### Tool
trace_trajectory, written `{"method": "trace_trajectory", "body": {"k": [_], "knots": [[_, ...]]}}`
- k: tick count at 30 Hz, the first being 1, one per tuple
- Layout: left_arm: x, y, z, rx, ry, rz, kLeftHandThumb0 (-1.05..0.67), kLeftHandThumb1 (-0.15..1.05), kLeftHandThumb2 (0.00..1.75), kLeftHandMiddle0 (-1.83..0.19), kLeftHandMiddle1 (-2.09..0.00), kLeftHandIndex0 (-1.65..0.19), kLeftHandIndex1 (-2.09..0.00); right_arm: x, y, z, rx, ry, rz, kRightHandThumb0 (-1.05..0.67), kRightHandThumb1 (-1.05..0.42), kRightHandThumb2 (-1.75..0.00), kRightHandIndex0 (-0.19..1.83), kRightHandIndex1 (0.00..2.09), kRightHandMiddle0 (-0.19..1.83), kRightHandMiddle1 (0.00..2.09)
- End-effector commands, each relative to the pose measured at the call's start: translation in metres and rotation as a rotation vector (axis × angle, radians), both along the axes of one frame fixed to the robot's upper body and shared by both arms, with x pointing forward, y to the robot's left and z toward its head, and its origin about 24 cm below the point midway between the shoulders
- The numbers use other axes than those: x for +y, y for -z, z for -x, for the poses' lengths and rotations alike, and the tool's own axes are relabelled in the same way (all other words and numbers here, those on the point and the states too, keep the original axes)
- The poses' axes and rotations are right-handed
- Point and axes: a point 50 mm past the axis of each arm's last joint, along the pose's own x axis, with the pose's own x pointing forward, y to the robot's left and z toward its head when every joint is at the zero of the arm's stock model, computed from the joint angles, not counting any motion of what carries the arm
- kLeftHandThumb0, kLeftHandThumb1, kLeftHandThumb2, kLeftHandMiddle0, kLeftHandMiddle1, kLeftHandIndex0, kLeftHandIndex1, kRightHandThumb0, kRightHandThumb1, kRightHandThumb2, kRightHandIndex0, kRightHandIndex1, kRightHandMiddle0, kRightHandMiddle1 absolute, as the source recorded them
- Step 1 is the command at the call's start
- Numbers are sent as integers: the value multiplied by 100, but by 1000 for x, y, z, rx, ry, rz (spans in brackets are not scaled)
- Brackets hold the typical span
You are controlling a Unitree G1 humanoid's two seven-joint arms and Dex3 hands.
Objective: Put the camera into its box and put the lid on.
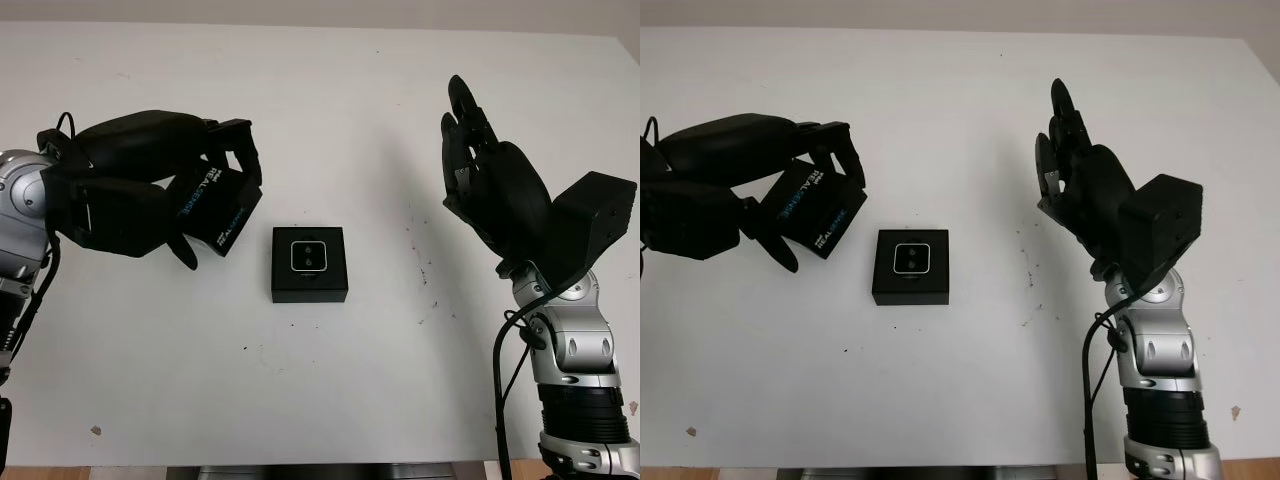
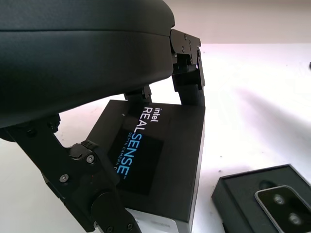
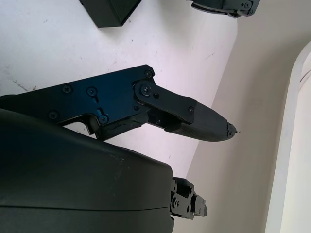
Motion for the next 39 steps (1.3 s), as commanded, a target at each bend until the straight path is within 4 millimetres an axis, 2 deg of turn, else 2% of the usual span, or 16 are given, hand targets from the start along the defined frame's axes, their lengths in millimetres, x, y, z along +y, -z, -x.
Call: {"method": "trace_trajectory", "body": {"k": [1, 8, 11, 12, 16, 17, 20, 24, 26, 33, 36, 39], "knots": [[-5, -13, 4, -33, 25, 24, -40, 105, 16, -23, -184, -13, -169, 1, -1, 3, -8, 0, -5, -64, -105, -73, -17, 4, -15, 6], [-29, -12, 12, 55, 33, 51, -35, 105, 10, -32, -202, -17, -179, 6, -2, 1, -12, 8, -10, -64, -105, -70, -16, 5, -14, 6], [-42, -11, 18, 95, 30, 39, -36, 105, 10, -33, -195, -19, -178, 7, -1, 0, -11, 12, -8, -67, -105, -69, -15, 5, -13, 7], [-44, -11, 19, 100, 31, 39, -35, 105, 9, -35, -187, -19, -171, 7, -1, 0, -12, 13, -6, -66, -105, -69, -15, 5, -13, 7], [-56, -5, 21, 129, 33, 50, -30, 105, 7, -37, -178, -22, -157, 8, -1, 0, -13, 22, -12, -66, -105, -67, -13, 6, -12, 7], [-57, -4, 21, 136, 36, 55, -30, 105, 7, -38, -178, -22, -154, 8, -1, 0, -13, 20, -12, -66, -105, -67, -14, 6, -13, 7], [-63, -1, 21, 134, 55, 33, -32, 105, 7, -41, -189, -25, -165, 9, 0, 0, -16, 18, -14, -65, -105, -67, -14, 6, -13, 7], [-67, 3, 22, 137, 88, 12, -32, 105, 8, -37, -179, -23, -171, 9, 1, 0, -23, 0, -16, -64, -105, -67, -16, 5, -15, 6], [-69, 4, 22, 127, 109, -15, -31, 105, 8, -36, -181, -22, -171, 8, 2, 1, -23, 2, -12, -64, -105, -67, -16, 5, -14, 6], [-71, 5, 21, 43, 182, -112, -36, 105, 13, -30, -195, -17, -165, 7, 4, 2, -5, 8, -30, -65, -105, -66, -15, 5, -14, 6], [-72, 5, 21, -32, 249, -145, -36, 105, 13, -29, -186, -18, -156, 7, 4, 3, -13, 1, -8, -65, -105, -68, -17, 5, -15, 5], [-73, 5, 20, -90, 301, -198, -37, 105, 17, -24, -185, -17, -152, 8, 5, 3, -13, 0, -18, -66, -105, -68, -17, 4, -16, 5]]}}
